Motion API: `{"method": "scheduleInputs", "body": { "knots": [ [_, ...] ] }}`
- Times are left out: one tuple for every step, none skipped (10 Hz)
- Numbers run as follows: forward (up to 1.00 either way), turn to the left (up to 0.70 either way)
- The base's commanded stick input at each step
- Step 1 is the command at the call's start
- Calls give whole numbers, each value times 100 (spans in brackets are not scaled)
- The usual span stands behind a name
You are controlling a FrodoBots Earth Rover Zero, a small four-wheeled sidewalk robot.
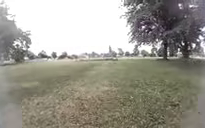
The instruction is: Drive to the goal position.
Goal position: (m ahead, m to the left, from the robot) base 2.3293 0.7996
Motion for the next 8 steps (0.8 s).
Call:
{"method": "scheduleInputs", "body": {
  "knots": [
    [50, 0],
    [50, 0],
    [50, 0],
    [50, 0],
    [50, 0],
    [50, 0],
    [50, 0],
    [50, 0]
  ]
}}
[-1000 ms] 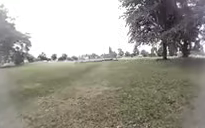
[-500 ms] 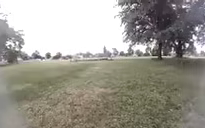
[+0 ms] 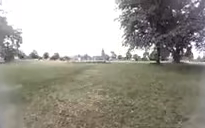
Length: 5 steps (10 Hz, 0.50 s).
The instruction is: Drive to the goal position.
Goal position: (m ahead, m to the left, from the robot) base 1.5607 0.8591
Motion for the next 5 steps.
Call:
{"method": "scheduleInputs", "body": {
  "knots": [
    [50, 0],
    [50, 0],
    [50, 0],
    [50, 0],
    [50, 0]
  ]
}}
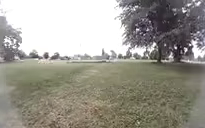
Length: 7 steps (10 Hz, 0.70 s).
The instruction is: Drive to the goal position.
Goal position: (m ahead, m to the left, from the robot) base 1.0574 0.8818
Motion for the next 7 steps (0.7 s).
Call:
{"method": "scheduleInputs", "body": {
  "knots": [
    [50, 0],
    [50, 0],
    [50, 0],
    [50, 0],
    [50, 0],
    [50, 0],
    [50, 0]
  ]
}}
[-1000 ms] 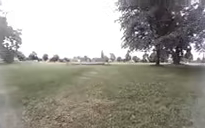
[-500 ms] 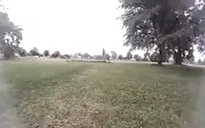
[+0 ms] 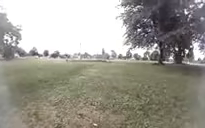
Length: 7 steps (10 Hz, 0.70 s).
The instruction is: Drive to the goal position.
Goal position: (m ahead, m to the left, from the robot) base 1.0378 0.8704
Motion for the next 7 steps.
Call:
{"method": "scheduleInputs", "body": {
  "knots": [
    [50, 0],
    [50, 0],
    [50, 0],
    [50, 0],
    [50, 0],
    [50, 0],
    [50, 0]
  ]
}}
